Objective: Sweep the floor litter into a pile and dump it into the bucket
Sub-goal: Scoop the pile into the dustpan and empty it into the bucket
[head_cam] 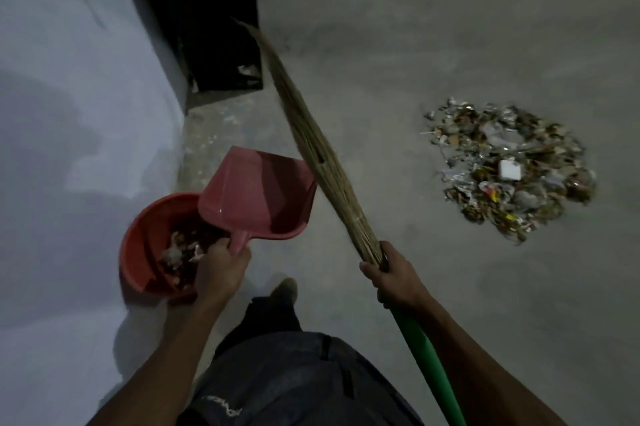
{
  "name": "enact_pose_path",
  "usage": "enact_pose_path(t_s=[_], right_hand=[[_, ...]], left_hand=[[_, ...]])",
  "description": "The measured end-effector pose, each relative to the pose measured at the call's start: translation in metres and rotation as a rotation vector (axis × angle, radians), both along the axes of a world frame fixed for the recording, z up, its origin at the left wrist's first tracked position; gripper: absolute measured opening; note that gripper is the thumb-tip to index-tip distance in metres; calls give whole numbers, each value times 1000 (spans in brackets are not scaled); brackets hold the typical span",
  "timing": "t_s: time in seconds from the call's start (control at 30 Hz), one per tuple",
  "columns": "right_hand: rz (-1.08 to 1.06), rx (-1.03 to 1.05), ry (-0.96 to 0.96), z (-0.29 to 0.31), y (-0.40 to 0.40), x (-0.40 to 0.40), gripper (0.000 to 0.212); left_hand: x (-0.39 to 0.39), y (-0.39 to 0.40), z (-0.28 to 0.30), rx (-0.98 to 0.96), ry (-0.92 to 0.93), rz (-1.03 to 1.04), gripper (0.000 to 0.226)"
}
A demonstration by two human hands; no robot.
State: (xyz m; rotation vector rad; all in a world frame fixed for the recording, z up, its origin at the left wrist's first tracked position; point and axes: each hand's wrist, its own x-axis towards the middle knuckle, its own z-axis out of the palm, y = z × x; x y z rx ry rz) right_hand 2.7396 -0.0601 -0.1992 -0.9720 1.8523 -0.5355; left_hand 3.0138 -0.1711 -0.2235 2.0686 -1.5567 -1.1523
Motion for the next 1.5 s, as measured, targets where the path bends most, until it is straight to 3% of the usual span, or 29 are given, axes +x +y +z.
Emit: enact_pose_path(t_s=[0.27, 0.57, 0.93, 1.17, 1.33, 1.5], right_hand=[[-351, -60, -41, -3, 46, -97, 23], [-611, -17, -28, -23, 34, -267, 19], [-825, 101, 48, -22, 40, -461, 27], [-815, 186, 91, -55, 48, -598, 28], [-718, 241, 59, -65, 46, -701, 30], [-556, 327, 157, -72, 30, -771, 27]], left_hand=[[-150, -18, 19, -114, -10, -281, 8], [-372, -84, -21, -87, 41, -470, 11], [-604, -128, -19, -57, -98, -711, 15], [-719, -113, -46, -17, -167, -713, 17], [-786, -97, -55, 4, -251, -652, 18], [-825, -91, -63, 54, -335, -610, 20]])
